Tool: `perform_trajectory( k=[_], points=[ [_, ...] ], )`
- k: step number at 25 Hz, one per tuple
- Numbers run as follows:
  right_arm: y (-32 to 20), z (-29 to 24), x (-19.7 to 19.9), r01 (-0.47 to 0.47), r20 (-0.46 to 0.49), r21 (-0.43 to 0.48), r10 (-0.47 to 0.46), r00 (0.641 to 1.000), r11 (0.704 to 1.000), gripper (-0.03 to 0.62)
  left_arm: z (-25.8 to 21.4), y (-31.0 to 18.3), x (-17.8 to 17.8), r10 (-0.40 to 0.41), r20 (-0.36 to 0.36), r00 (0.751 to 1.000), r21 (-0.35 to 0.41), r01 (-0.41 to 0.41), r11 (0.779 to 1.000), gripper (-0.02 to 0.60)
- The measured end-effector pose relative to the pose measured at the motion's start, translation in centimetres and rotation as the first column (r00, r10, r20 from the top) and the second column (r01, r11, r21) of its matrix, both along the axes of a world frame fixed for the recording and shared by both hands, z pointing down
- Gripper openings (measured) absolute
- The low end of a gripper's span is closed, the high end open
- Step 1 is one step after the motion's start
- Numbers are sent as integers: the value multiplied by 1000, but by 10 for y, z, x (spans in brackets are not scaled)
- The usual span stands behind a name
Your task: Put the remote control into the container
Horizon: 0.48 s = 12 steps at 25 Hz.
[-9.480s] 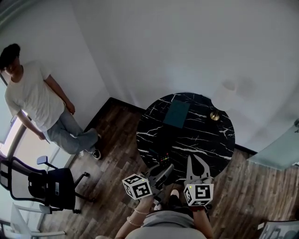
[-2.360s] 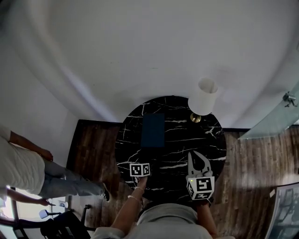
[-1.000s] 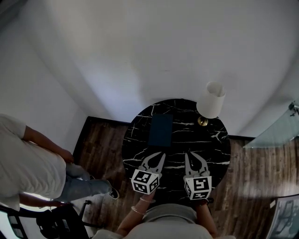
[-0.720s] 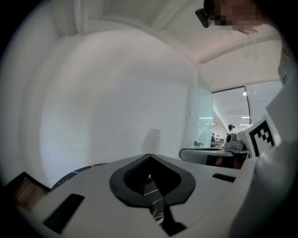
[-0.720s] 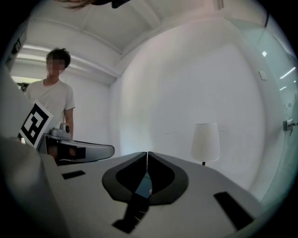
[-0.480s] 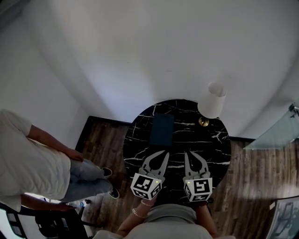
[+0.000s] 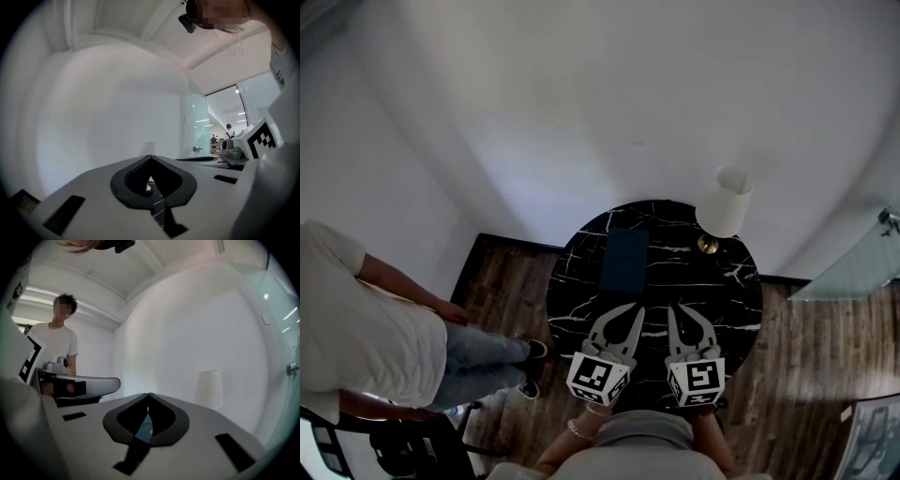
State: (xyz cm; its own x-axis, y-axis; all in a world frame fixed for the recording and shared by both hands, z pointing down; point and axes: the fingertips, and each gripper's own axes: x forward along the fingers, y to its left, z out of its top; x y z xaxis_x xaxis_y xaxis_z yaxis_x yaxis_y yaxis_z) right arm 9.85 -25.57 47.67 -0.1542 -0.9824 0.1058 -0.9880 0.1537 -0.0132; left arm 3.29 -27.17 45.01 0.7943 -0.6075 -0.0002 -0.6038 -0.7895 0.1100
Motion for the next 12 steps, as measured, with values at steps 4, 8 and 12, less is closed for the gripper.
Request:
perform_trajectory(
  k=[4, 8, 12],
  points=[
    [1, 1, -1, 2, -7, -4, -2, 1000, 1000, 12, -1, 1, 0, 2, -4, 1000, -2, -2, 1000, 6],
    [2, 0, -1, 3, -8, -3, -3, 1000, 1000, 12, -2, 1, -1, 0, -7, 1000, -6, 0, 1000, 6],
    [2, -1, -1, 2, -7, -2, -2, 1000, 1000, 12, 0, 0, -2, -2, -2, 1000, -7, 2, 1000, 6]
  ],
)
